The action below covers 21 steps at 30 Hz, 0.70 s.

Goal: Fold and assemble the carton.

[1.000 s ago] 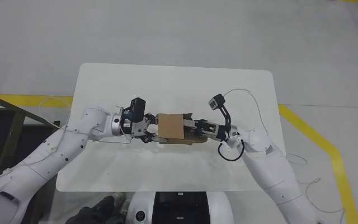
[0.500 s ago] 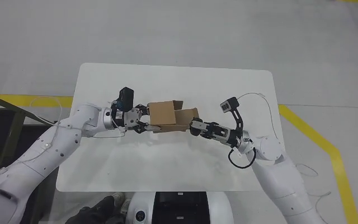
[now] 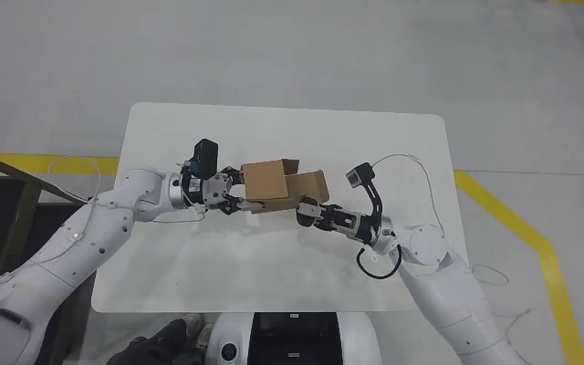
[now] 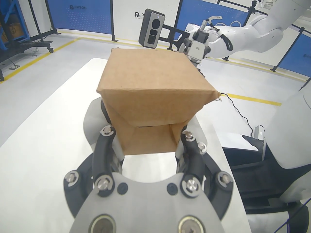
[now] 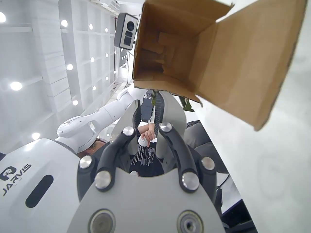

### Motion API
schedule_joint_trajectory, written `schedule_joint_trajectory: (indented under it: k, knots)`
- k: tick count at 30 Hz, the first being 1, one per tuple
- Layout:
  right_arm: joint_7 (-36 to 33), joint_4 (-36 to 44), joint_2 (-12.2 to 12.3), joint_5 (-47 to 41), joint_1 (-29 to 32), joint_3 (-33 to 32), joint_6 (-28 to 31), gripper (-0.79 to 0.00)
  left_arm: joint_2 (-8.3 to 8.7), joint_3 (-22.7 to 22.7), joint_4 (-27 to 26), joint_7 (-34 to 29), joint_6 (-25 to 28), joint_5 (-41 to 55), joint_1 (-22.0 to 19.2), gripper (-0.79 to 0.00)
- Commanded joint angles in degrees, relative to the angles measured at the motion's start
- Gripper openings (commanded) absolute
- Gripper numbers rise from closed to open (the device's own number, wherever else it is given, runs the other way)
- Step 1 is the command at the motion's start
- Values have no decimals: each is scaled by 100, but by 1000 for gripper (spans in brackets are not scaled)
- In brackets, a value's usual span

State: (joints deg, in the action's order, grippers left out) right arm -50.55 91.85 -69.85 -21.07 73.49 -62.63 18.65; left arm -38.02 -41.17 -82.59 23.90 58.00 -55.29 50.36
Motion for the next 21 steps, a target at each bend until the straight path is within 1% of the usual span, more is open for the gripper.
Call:
schedule_joint_trajectory:
  k: [1, 12, 21]
  knots:
    - [49, 7, 3, 50, -9, -6, -9, -686, 10, -14, -52, 0, 0, -40, 37, -268]
    - [99, 65, 30, 148, -39, -44, -185, -711, 91, -64, -273, 25, 0, -114, 170, -268]
    - [-14, -44, 1, 107, -212, 166, -279, -742, 142, 13, -411, 1, 0, -126, 178, -265]
